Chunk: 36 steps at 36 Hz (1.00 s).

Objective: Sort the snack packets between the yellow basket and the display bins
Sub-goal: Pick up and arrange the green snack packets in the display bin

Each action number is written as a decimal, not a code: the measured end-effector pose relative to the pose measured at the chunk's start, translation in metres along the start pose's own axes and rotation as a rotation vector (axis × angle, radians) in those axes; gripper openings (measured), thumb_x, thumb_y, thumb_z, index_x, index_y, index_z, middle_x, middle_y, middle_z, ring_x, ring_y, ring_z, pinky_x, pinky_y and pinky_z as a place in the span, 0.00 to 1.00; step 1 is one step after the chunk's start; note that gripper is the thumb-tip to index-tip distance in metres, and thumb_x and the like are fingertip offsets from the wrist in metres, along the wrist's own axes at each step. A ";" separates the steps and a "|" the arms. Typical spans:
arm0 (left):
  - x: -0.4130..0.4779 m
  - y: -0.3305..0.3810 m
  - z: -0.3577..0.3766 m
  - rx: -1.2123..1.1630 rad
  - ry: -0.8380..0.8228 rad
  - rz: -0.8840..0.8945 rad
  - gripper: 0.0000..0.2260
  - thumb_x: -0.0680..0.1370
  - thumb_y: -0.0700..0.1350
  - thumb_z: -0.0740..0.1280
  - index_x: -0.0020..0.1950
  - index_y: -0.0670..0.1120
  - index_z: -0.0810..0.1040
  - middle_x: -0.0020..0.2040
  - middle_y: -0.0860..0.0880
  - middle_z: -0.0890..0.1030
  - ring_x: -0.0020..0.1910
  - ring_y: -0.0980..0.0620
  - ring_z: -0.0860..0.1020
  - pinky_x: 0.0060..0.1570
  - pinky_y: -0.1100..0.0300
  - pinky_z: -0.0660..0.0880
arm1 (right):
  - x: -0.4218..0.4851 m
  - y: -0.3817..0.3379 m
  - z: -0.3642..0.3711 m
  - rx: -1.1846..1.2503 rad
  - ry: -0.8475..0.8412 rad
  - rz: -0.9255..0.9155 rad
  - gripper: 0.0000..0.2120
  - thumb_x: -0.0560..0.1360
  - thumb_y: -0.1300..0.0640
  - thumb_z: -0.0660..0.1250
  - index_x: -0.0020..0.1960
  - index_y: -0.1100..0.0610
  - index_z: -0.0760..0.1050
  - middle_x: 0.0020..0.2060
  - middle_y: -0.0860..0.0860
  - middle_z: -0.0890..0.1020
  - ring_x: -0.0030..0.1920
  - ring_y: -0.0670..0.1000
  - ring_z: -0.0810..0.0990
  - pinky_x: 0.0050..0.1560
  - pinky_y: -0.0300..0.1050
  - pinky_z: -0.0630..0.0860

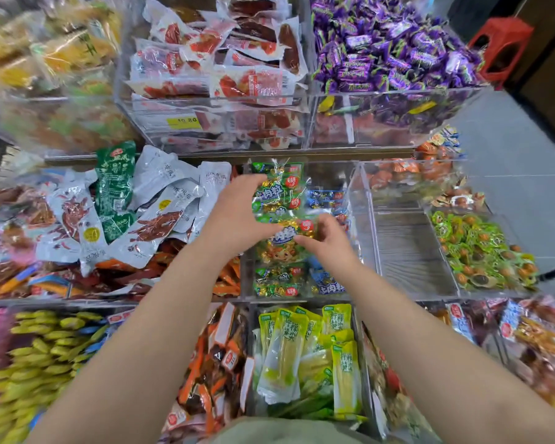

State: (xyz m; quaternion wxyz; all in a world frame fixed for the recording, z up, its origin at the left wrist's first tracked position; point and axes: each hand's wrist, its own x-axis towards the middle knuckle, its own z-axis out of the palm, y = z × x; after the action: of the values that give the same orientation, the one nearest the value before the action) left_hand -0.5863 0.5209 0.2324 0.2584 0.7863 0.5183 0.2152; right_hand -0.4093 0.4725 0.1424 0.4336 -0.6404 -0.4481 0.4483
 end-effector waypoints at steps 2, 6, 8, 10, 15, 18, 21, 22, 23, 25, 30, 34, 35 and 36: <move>0.016 0.000 -0.002 0.281 -0.089 0.123 0.51 0.62 0.57 0.79 0.78 0.51 0.55 0.78 0.46 0.56 0.77 0.44 0.50 0.74 0.48 0.52 | 0.000 0.002 0.013 -0.040 -0.082 -0.005 0.15 0.70 0.61 0.74 0.50 0.56 0.69 0.46 0.59 0.79 0.47 0.53 0.77 0.52 0.54 0.76; 0.045 -0.009 0.013 0.661 -0.354 0.141 0.66 0.54 0.70 0.76 0.78 0.52 0.36 0.79 0.43 0.39 0.76 0.41 0.36 0.72 0.40 0.39 | 0.000 0.011 0.025 -0.133 -0.128 0.035 0.18 0.71 0.58 0.73 0.54 0.54 0.67 0.43 0.48 0.77 0.45 0.50 0.76 0.42 0.44 0.75; 0.052 -0.016 0.023 0.704 -0.452 0.112 0.69 0.53 0.71 0.75 0.76 0.51 0.32 0.78 0.42 0.37 0.76 0.41 0.34 0.71 0.39 0.36 | 0.001 0.014 0.019 -0.228 -0.127 0.063 0.21 0.71 0.53 0.74 0.58 0.52 0.67 0.45 0.44 0.77 0.45 0.47 0.77 0.38 0.37 0.71; 0.055 -0.022 0.032 0.720 -0.482 0.095 0.70 0.53 0.71 0.76 0.76 0.51 0.30 0.78 0.43 0.36 0.76 0.42 0.34 0.70 0.41 0.34 | 0.004 0.013 0.011 -0.337 -0.157 0.084 0.21 0.70 0.49 0.74 0.56 0.52 0.69 0.42 0.42 0.76 0.43 0.47 0.76 0.33 0.33 0.68; 0.052 -0.022 0.050 0.679 -0.458 0.103 0.67 0.56 0.67 0.77 0.77 0.50 0.33 0.79 0.46 0.46 0.78 0.45 0.43 0.72 0.40 0.38 | 0.015 0.017 -0.009 -0.257 -0.098 0.087 0.24 0.67 0.47 0.76 0.56 0.50 0.69 0.50 0.47 0.76 0.51 0.49 0.75 0.46 0.38 0.71; 0.048 -0.019 0.049 0.703 -0.494 0.072 0.64 0.59 0.64 0.77 0.77 0.49 0.34 0.79 0.46 0.48 0.78 0.46 0.46 0.72 0.38 0.40 | 0.025 0.016 -0.018 -0.162 -0.008 0.065 0.29 0.66 0.48 0.76 0.61 0.50 0.66 0.60 0.49 0.72 0.61 0.51 0.72 0.60 0.45 0.70; 0.050 -0.010 0.044 0.766 -0.513 0.032 0.62 0.61 0.61 0.78 0.78 0.49 0.36 0.79 0.46 0.49 0.78 0.47 0.49 0.69 0.34 0.36 | 0.033 0.012 -0.021 -0.094 -0.047 0.101 0.41 0.66 0.44 0.75 0.73 0.47 0.58 0.70 0.48 0.66 0.69 0.50 0.66 0.66 0.48 0.66; 0.051 -0.006 0.044 0.797 -0.516 0.025 0.62 0.61 0.60 0.78 0.78 0.49 0.36 0.79 0.45 0.50 0.78 0.46 0.49 0.68 0.33 0.35 | 0.036 0.010 -0.020 -0.106 -0.082 0.106 0.44 0.65 0.42 0.74 0.74 0.46 0.55 0.73 0.47 0.63 0.71 0.50 0.63 0.67 0.49 0.65; 0.053 -0.002 0.045 0.822 -0.523 0.017 0.62 0.61 0.60 0.78 0.78 0.47 0.35 0.79 0.44 0.50 0.78 0.45 0.48 0.68 0.33 0.35 | 0.039 0.009 -0.019 -0.113 -0.120 0.114 0.47 0.64 0.40 0.73 0.75 0.45 0.53 0.74 0.46 0.60 0.72 0.49 0.61 0.68 0.50 0.64; 0.053 0.004 0.049 0.838 -0.549 0.003 0.63 0.61 0.60 0.78 0.77 0.45 0.33 0.79 0.42 0.46 0.78 0.43 0.42 0.68 0.34 0.34 | 0.048 0.002 -0.014 -0.069 -0.173 0.163 0.47 0.64 0.38 0.70 0.76 0.43 0.49 0.76 0.45 0.56 0.74 0.49 0.58 0.69 0.51 0.60; 0.054 -0.001 0.059 0.790 -0.483 0.026 0.67 0.58 0.73 0.72 0.76 0.45 0.30 0.78 0.42 0.35 0.76 0.44 0.34 0.68 0.35 0.32 | 0.078 -0.017 -0.002 0.278 -0.053 0.338 0.29 0.77 0.55 0.57 0.76 0.47 0.52 0.75 0.51 0.59 0.74 0.54 0.58 0.69 0.55 0.57; 0.052 -0.013 0.062 0.714 -0.377 0.067 0.63 0.60 0.69 0.73 0.78 0.46 0.35 0.79 0.46 0.50 0.78 0.46 0.49 0.71 0.37 0.37 | 0.087 -0.025 0.009 0.311 -0.072 0.383 0.14 0.75 0.47 0.58 0.58 0.46 0.74 0.52 0.49 0.75 0.47 0.47 0.73 0.45 0.45 0.70; 0.051 -0.015 0.062 0.700 -0.366 0.089 0.63 0.60 0.68 0.74 0.78 0.46 0.37 0.78 0.46 0.53 0.77 0.46 0.52 0.72 0.38 0.39 | 0.089 -0.026 0.011 0.288 -0.084 0.388 0.15 0.72 0.43 0.60 0.55 0.48 0.74 0.48 0.49 0.74 0.44 0.48 0.72 0.44 0.46 0.69; 0.050 -0.018 0.062 0.686 -0.365 0.112 0.62 0.60 0.67 0.74 0.78 0.46 0.38 0.78 0.46 0.55 0.77 0.46 0.54 0.73 0.40 0.40 | 0.090 -0.026 0.012 0.270 -0.101 0.395 0.21 0.69 0.40 0.60 0.57 0.50 0.74 0.49 0.49 0.74 0.46 0.50 0.72 0.49 0.49 0.70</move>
State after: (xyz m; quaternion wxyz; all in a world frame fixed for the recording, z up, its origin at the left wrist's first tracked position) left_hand -0.5427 0.5622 0.1762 0.0563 0.8794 0.4620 -0.1000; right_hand -0.4080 0.5669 0.1480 0.3965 -0.6286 -0.2713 0.6116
